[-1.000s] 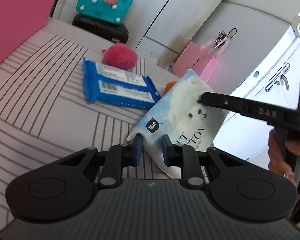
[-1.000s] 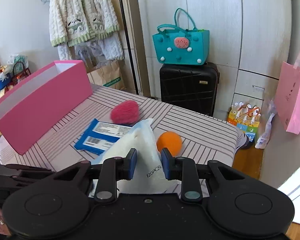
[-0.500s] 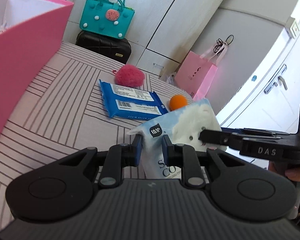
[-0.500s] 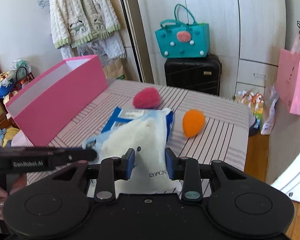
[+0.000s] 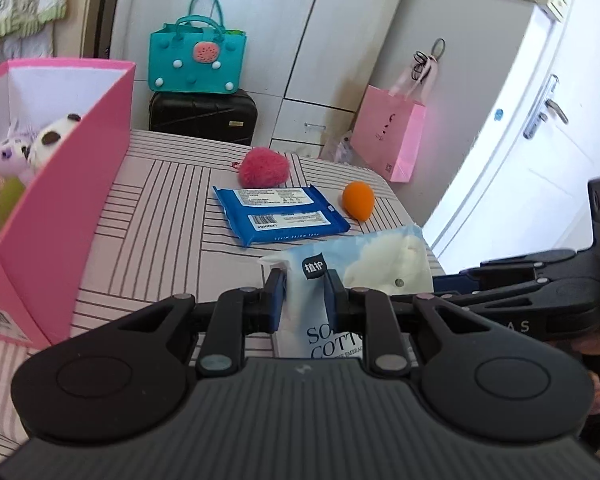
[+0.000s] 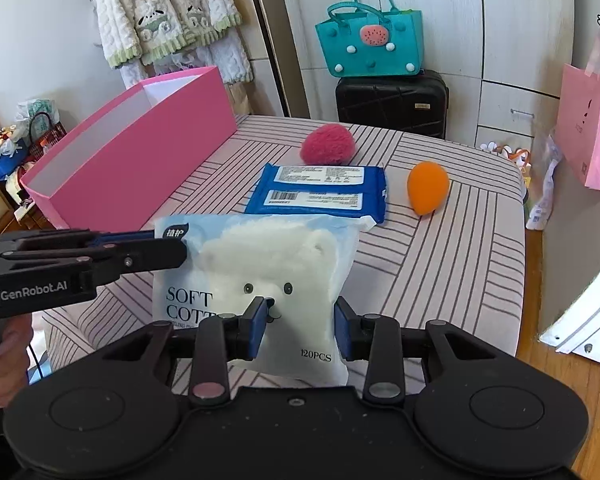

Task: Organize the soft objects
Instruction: 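Lift the cotton pack with both grippers and carry it over the box, then open both grippers to drop the cotton pack into the box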

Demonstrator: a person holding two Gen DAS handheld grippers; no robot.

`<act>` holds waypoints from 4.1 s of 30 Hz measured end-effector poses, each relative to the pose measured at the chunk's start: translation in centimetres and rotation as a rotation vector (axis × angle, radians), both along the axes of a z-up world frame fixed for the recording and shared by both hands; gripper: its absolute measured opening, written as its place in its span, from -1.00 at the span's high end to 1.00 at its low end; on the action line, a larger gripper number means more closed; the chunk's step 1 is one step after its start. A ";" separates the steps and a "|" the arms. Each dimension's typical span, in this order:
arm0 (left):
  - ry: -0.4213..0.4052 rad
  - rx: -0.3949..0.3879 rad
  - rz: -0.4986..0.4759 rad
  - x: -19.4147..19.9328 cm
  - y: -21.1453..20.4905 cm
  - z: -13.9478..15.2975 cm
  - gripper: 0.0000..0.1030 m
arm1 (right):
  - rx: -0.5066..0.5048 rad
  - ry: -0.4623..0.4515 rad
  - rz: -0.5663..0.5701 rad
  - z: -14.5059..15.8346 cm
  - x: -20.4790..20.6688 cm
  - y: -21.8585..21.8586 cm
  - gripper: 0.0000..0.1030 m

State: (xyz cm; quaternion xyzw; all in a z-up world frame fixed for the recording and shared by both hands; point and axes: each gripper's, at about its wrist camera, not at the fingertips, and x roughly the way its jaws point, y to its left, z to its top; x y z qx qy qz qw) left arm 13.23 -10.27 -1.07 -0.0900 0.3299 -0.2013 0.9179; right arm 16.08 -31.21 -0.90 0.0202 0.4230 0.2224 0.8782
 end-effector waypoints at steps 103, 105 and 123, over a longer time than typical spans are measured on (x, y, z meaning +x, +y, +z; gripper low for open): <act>-0.021 0.466 0.093 5.8 20.8 7.6 0.38 | -0.067 -0.091 0.338 7.5 5.7 26.1 0.12; -0.023 0.473 0.092 5.1 20.7 8.4 0.31 | -0.064 -0.102 0.338 8.0 5.4 25.9 0.12; -0.025 0.478 -0.012 -2.1 18.3 14.6 0.20 | -0.046 -0.245 0.382 14.0 -1.3 22.9 0.10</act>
